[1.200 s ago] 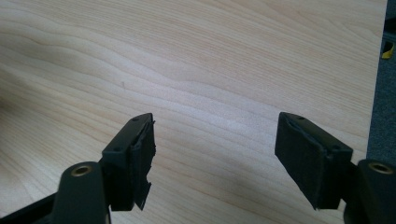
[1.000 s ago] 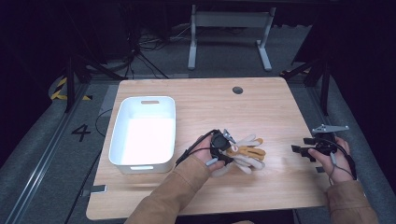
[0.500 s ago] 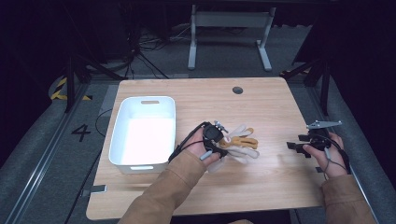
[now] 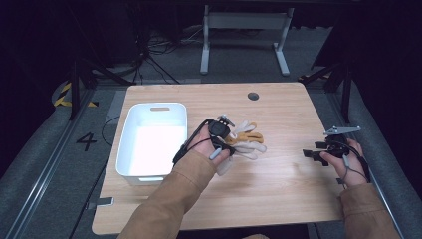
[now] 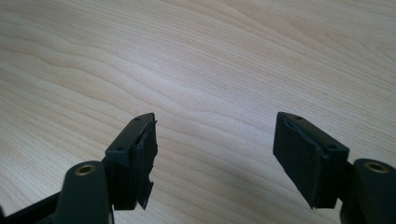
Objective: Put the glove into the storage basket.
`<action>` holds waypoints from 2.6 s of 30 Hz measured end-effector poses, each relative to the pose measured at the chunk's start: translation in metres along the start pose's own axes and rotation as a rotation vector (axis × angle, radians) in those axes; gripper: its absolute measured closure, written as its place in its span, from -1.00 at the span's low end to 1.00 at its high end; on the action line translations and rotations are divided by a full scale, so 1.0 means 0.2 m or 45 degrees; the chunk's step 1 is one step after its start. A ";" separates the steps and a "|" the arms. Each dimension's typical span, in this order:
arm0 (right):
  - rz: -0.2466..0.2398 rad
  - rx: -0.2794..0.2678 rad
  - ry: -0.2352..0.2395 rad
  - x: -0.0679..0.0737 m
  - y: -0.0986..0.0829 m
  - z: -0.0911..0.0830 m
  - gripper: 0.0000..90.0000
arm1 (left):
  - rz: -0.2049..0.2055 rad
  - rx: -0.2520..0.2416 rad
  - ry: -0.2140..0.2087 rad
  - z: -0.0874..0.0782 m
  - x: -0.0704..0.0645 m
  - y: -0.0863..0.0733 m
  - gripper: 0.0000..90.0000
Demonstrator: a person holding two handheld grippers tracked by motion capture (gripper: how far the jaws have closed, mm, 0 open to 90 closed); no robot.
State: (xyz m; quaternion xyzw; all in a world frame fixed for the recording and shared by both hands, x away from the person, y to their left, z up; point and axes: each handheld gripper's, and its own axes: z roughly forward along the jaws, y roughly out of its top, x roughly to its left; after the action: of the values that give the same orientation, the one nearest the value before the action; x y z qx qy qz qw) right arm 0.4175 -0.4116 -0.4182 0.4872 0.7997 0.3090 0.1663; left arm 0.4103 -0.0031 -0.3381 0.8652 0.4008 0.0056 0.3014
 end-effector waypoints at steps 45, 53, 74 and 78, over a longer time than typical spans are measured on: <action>0.016 0.082 0.047 -0.01 0.01 0.04 -0.33 | -0.480 0.137 0.120 -0.17 0.14 0.27 0.55; -0.043 0.073 0.068 0.05 0.12 0.08 -0.32 | -0.563 0.073 0.182 -0.33 0.22 0.18 0.55; -0.141 0.073 0.111 0.16 0.27 0.15 -0.33 | -0.811 -0.032 0.280 -0.53 0.41 -0.05 0.55; -0.138 0.068 0.115 0.15 0.26 0.15 -0.34 | -0.854 -0.031 0.320 -0.54 0.46 -0.08 0.55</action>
State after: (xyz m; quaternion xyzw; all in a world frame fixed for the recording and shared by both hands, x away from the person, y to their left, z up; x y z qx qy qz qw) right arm 0.4559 -0.3577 -0.4047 0.4330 0.8395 0.2998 0.1335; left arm 0.4346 0.1245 -0.2789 0.6743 0.6964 0.0175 0.2450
